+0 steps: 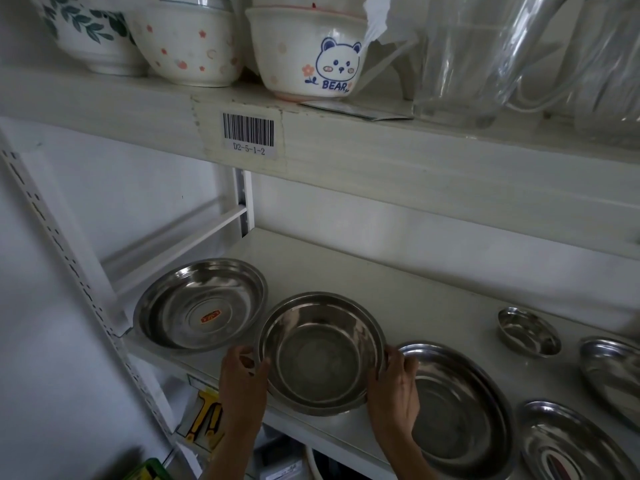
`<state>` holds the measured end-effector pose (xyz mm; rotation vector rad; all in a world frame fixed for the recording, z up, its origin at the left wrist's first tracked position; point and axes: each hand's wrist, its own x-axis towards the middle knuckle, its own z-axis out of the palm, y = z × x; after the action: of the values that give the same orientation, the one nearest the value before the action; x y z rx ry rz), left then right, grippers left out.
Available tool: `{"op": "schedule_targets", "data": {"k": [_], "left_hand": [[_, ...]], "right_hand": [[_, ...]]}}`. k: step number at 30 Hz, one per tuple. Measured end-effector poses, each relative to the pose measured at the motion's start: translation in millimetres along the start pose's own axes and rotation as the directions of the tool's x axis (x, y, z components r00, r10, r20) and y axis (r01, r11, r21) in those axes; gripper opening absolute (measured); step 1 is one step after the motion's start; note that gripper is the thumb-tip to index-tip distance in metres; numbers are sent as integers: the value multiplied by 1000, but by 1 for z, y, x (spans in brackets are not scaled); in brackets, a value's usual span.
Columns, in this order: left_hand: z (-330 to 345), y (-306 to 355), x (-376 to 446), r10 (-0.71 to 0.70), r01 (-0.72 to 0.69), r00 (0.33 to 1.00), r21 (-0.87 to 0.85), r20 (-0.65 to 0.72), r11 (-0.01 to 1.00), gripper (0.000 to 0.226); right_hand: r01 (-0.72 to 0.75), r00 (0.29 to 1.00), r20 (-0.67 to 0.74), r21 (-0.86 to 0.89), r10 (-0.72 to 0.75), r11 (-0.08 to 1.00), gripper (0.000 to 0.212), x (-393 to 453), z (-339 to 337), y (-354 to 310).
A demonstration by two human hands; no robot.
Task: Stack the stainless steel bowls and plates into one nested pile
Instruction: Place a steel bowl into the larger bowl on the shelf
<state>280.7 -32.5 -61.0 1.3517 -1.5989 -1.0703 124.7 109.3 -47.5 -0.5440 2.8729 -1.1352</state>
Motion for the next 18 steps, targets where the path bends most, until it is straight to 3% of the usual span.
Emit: {"op": "schedule_targets", "data": {"k": [7,15,18], "left_hand": [[-5,15,2,24,-18,998,96,-57,995,41],[14,65,-8,284,-285,958,13,43,959,24],[29,85,-17,325,-327,939,-3,109,945,28]], "right_hand": [[-21,999,41,37,19,999,24,6,-7,0],[68,998,-15,87,-67,994,34,21,-21,-8],[84,996,-36,108,-81,991,36,32,-33,-8]]}}
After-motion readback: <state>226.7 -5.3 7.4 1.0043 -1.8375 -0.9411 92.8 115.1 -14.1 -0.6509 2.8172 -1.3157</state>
